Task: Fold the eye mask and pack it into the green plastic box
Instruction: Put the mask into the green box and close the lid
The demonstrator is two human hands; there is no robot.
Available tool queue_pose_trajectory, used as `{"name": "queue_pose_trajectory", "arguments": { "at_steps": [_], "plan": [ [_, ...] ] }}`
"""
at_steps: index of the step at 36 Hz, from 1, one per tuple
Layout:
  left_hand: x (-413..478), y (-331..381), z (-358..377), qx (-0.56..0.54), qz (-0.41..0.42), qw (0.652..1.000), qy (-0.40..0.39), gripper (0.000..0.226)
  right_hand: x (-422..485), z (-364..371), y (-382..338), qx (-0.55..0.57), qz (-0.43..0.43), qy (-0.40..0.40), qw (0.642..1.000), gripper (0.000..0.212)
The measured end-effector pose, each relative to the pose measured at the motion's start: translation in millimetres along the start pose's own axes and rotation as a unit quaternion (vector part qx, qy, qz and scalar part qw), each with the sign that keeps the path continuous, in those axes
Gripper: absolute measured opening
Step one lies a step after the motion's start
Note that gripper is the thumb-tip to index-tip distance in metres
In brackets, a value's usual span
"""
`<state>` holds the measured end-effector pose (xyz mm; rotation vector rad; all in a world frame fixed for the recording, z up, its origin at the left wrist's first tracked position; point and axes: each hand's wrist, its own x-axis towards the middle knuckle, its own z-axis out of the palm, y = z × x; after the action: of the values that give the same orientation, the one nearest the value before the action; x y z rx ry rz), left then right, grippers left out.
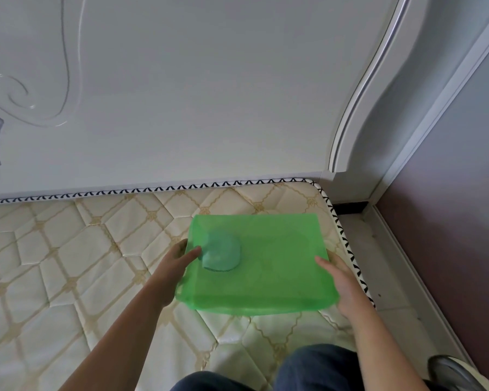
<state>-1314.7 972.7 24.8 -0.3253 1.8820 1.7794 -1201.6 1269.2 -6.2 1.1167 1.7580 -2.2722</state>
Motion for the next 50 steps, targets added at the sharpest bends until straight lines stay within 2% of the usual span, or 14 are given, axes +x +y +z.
{"name": "queue_pose_trajectory", "arguments": {
  "at_steps": [6,12,14,19,25,31,39,47,50],
  "plan": [
    [-3,-9,3,0.011,0.000,1.000,0.017,0.041,-2,-3,5,0.007,-0.006,0.001,1.000,0.077],
    [-9,-15,6,0.010,-0.009,1.000,0.022,0.035,-8,-2,5,0.003,-0.012,0.006,1.000,0.067],
    [-9,-15,7,0.009,-0.010,1.000,0.027,0.035,-8,-3,4,0.020,-0.006,0.009,1.000,0.057],
    [-11,-22,9,0.023,-0.017,0.997,0.076,0.041,-13,1,8,0.029,-0.003,0.033,0.999,0.040],
    [-15,-29,11,0.050,-0.019,0.993,0.104,0.049,-19,4,11,-0.023,-0.015,0.081,0.996,0.052],
    [-29,-33,10,0.054,-0.005,0.988,0.147,0.069,-26,6,14,-0.092,-0.046,0.107,0.989,0.056],
    [-44,-42,10,0.095,-0.040,0.984,0.143,0.056,-37,4,15,-0.162,-0.039,0.103,0.981,0.060],
    [-57,-43,3,0.199,0.004,0.963,0.180,0.051,-48,5,18,-0.184,-0.035,0.128,0.974,0.063],
    [-63,-42,3,0.240,0.010,0.957,0.165,0.048,-52,6,18,-0.194,-0.033,0.132,0.971,0.062]
  ]
}}
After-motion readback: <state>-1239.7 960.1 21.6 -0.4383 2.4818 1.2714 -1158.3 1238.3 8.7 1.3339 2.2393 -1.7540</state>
